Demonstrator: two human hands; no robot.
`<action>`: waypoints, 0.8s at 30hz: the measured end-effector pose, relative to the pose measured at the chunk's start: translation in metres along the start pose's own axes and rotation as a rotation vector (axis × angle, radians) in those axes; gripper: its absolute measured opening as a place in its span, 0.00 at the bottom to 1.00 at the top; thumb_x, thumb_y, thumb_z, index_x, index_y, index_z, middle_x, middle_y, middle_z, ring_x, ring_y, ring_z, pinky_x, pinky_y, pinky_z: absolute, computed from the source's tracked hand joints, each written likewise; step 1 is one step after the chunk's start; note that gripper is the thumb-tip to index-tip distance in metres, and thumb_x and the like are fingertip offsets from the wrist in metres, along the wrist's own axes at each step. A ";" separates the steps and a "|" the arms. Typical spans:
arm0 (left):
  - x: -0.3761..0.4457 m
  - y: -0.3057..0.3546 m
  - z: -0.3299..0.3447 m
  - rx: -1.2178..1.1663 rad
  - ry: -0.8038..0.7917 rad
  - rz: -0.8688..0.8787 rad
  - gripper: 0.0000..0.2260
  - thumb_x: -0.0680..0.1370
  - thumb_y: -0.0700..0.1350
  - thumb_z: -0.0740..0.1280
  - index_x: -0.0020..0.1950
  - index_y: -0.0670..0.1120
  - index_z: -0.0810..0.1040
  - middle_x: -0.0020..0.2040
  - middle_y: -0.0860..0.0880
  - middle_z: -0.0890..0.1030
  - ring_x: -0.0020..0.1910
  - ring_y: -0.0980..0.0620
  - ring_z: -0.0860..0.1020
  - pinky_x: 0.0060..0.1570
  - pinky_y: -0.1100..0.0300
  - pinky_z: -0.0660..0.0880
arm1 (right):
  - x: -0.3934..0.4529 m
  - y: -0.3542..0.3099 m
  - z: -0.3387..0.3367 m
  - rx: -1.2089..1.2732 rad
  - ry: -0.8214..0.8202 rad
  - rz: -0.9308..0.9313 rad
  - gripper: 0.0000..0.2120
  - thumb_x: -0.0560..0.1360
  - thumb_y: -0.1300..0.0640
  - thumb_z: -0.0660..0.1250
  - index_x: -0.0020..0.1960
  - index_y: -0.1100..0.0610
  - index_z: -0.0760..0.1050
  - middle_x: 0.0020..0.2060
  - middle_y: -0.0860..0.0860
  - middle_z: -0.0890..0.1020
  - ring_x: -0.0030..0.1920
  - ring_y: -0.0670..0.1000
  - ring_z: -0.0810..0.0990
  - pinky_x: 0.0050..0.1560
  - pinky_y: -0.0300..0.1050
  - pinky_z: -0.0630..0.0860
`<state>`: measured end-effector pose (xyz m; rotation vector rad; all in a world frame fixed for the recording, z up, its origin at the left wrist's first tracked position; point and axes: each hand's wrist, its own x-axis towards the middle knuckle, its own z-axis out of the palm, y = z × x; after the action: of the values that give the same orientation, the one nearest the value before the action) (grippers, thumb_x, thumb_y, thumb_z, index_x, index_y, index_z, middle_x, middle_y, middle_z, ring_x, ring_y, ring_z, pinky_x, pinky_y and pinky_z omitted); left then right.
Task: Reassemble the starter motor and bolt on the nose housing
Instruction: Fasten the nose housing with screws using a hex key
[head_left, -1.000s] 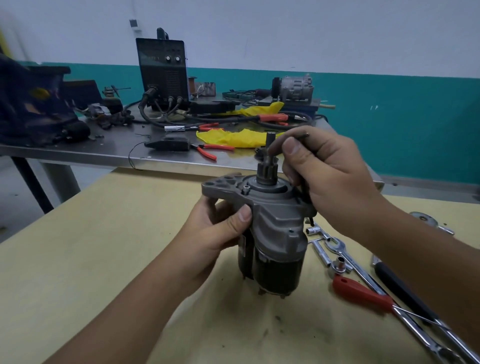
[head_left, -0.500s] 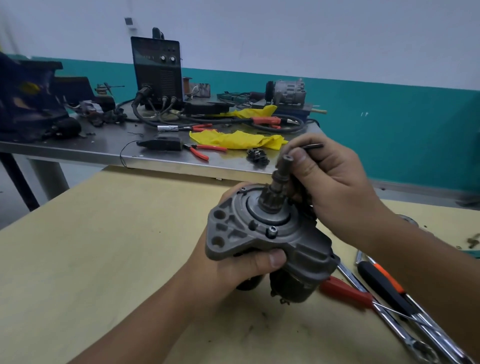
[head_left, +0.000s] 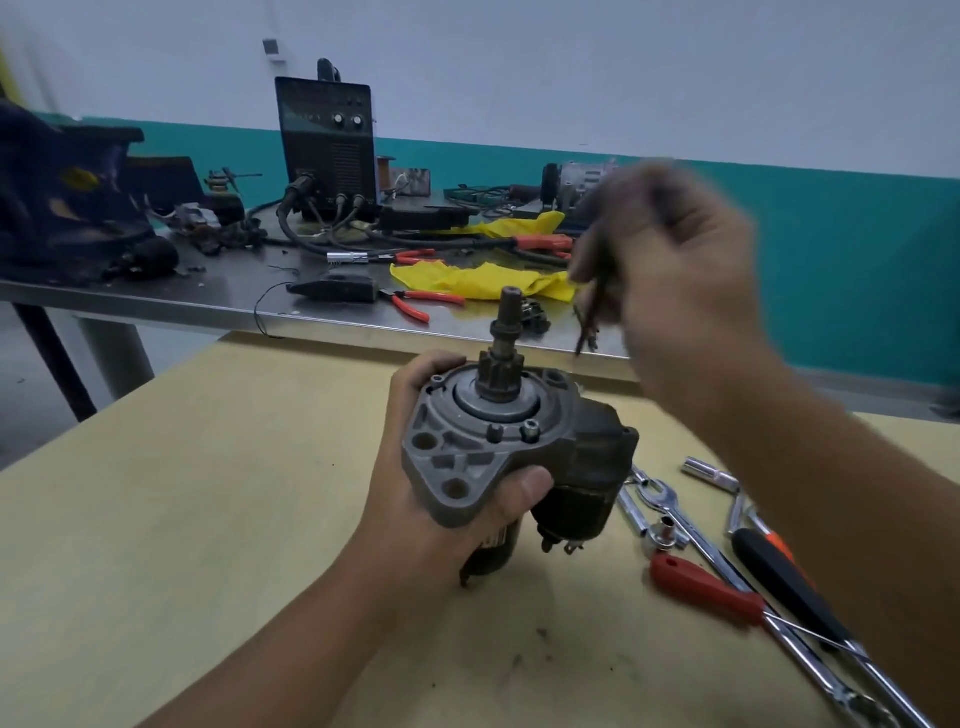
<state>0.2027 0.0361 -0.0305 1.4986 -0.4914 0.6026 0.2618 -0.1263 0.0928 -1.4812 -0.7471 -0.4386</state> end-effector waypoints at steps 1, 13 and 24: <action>0.000 0.000 -0.001 -0.002 0.005 -0.002 0.34 0.70 0.42 0.77 0.70 0.48 0.63 0.61 0.59 0.80 0.61 0.56 0.81 0.58 0.67 0.76 | 0.003 -0.008 -0.005 0.121 0.075 -0.009 0.11 0.86 0.54 0.60 0.48 0.53 0.77 0.31 0.53 0.81 0.25 0.51 0.72 0.25 0.40 0.67; 0.000 0.005 -0.003 0.088 0.055 -0.055 0.36 0.59 0.50 0.77 0.63 0.51 0.64 0.56 0.65 0.81 0.57 0.62 0.81 0.56 0.69 0.76 | -0.036 -0.004 0.016 0.408 -0.042 0.197 0.12 0.82 0.45 0.59 0.47 0.52 0.74 0.32 0.59 0.82 0.21 0.55 0.78 0.24 0.44 0.74; 0.002 0.001 -0.001 0.128 0.016 0.016 0.34 0.62 0.49 0.77 0.63 0.49 0.64 0.58 0.73 0.77 0.58 0.69 0.79 0.56 0.76 0.73 | -0.037 -0.005 0.013 0.362 -0.048 0.144 0.11 0.80 0.46 0.61 0.48 0.54 0.72 0.32 0.59 0.81 0.21 0.56 0.78 0.24 0.47 0.75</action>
<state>0.2036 0.0375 -0.0289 1.6110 -0.4603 0.6687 0.2297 -0.1208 0.0700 -1.1973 -0.7093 -0.1478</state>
